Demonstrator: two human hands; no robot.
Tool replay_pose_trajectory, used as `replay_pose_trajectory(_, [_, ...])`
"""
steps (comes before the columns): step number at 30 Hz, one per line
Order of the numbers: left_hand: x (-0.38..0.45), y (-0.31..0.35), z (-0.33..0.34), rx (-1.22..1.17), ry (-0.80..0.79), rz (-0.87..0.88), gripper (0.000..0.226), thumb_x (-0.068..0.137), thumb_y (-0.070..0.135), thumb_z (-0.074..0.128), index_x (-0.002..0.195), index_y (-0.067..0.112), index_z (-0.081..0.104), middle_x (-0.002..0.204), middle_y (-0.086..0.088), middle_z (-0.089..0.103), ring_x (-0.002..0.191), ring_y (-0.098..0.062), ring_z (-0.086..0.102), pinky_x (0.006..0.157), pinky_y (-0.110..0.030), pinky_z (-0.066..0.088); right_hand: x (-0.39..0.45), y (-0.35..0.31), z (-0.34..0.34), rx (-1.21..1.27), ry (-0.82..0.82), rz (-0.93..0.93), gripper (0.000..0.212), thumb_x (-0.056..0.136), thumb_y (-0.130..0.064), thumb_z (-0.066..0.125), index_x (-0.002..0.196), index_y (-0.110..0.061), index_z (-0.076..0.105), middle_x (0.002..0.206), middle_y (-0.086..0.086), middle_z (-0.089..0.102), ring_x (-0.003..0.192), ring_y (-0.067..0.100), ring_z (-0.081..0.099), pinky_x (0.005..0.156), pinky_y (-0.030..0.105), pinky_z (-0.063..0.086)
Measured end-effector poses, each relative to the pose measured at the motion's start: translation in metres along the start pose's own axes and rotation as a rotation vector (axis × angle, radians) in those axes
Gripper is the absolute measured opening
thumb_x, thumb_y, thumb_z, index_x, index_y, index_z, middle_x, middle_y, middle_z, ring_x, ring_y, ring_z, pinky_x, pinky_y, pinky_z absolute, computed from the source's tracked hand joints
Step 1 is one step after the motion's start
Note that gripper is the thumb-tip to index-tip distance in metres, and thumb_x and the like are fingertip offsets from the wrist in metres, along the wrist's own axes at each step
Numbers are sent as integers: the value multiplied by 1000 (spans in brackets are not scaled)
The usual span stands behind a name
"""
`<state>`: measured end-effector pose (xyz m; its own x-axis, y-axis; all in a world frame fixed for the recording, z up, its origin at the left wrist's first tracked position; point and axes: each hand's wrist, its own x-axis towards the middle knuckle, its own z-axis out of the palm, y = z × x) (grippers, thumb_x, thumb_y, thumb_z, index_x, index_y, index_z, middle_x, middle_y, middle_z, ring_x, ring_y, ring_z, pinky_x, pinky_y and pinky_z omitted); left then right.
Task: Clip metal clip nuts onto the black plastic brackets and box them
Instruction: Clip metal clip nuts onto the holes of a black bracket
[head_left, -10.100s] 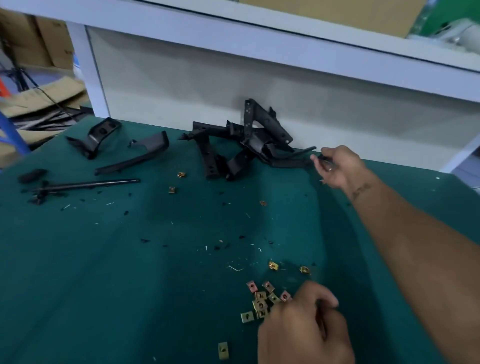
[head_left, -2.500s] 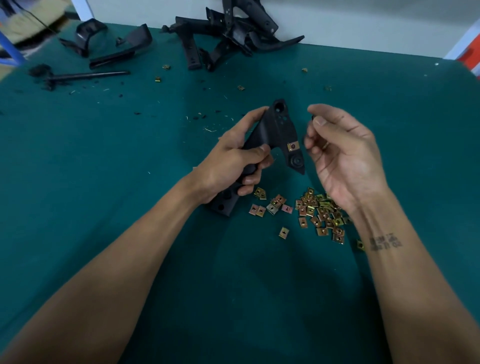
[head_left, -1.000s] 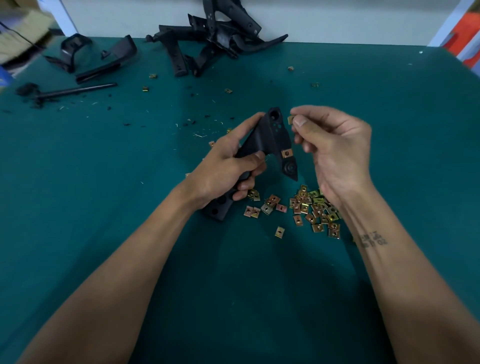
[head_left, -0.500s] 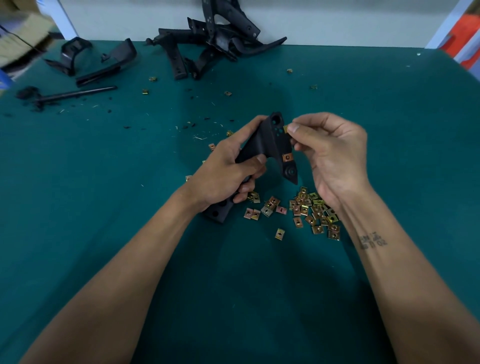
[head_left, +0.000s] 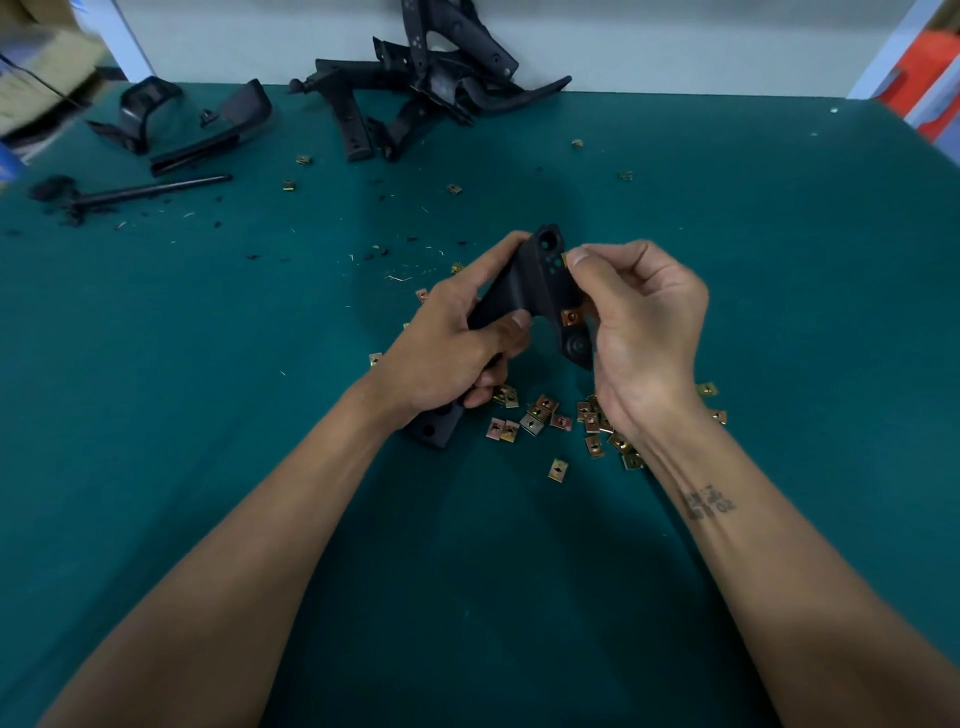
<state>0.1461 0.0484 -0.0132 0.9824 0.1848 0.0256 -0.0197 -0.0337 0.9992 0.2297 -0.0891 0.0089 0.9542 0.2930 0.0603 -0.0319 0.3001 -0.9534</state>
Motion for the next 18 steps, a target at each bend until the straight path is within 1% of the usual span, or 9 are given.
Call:
replay_pose_trajectory(1, [0, 1, 0, 3, 2, 4, 65, 103, 5, 51, 142, 54, 33, 70, -9, 43, 46, -19, 37, 40, -26, 38, 1, -1, -1, 29, -23, 47, 24, 86, 2, 74, 69, -14, 69, 76, 7, 71, 77, 24, 64, 78, 45, 55])
replay_pose_trajectory(2, [0, 1, 1, 9, 1, 10, 65, 103, 4, 51, 139, 56, 35, 70, -9, 42, 46, -19, 36, 40, -26, 38, 1, -2, -1, 53, -45, 86, 25, 87, 3, 74, 68, -14, 68, 77, 9, 71, 76, 25, 64, 75, 45, 55])
replay_pose_trajectory(3, [0, 1, 1, 16, -2, 17, 66, 103, 4, 51, 136, 59, 37, 69, -8, 42, 46, -19, 36, 40, -26, 39, 2, -3, -2, 60, -59, 98, 27, 87, 4, 73, 67, -14, 68, 77, 9, 71, 74, 24, 64, 72, 42, 55])
replay_pose_trajectory(6, [0, 2, 2, 17, -9, 20, 66, 101, 6, 53, 132, 62, 38, 68, -6, 43, 46, -20, 37, 40, -27, 40, 4, -6, -5, -2, -65, 12, 32, 81, 3, 73, 60, -21, 68, 71, 5, 70, 69, 20, 61, 65, 36, 52])
replay_pose_trajectory(9, [1, 1, 1, 21, -4, 6, 66, 101, 6, 53, 141, 55, 34, 66, -4, 45, 45, -20, 37, 40, -27, 39, 4, -8, -5, -67, -73, -53, 26, 78, 0, 73, 62, -20, 67, 69, 4, 67, 67, 20, 57, 57, 28, 49])
replay_pose_trajectory(11, [1, 0, 1, 25, -5, 1, 67, 101, 6, 53, 145, 51, 31, 65, -3, 45, 45, -20, 37, 40, -27, 39, 5, -8, -6, -86, -65, -61, 26, 77, 0, 73, 62, -20, 67, 68, 3, 67, 68, 21, 56, 57, 29, 49])
replay_pose_trajectory(14, [2, 0, 2, 28, -16, 7, 66, 100, 9, 54, 146, 50, 31, 64, -2, 44, 44, -20, 36, 40, -27, 39, 4, -5, -4, -88, -36, -76, 30, 80, 3, 72, 62, -21, 66, 69, 4, 67, 71, 22, 57, 65, 36, 49])
replay_pose_trajectory(18, [2, -1, 3, 45, 15, 16, 67, 100, 8, 55, 146, 51, 31, 65, -6, 44, 44, -20, 36, 40, -27, 39, -4, -1, 4, -74, -12, -55, 27, 83, 4, 73, 66, -16, 67, 69, 0, 69, 71, 16, 60, 68, 32, 50])
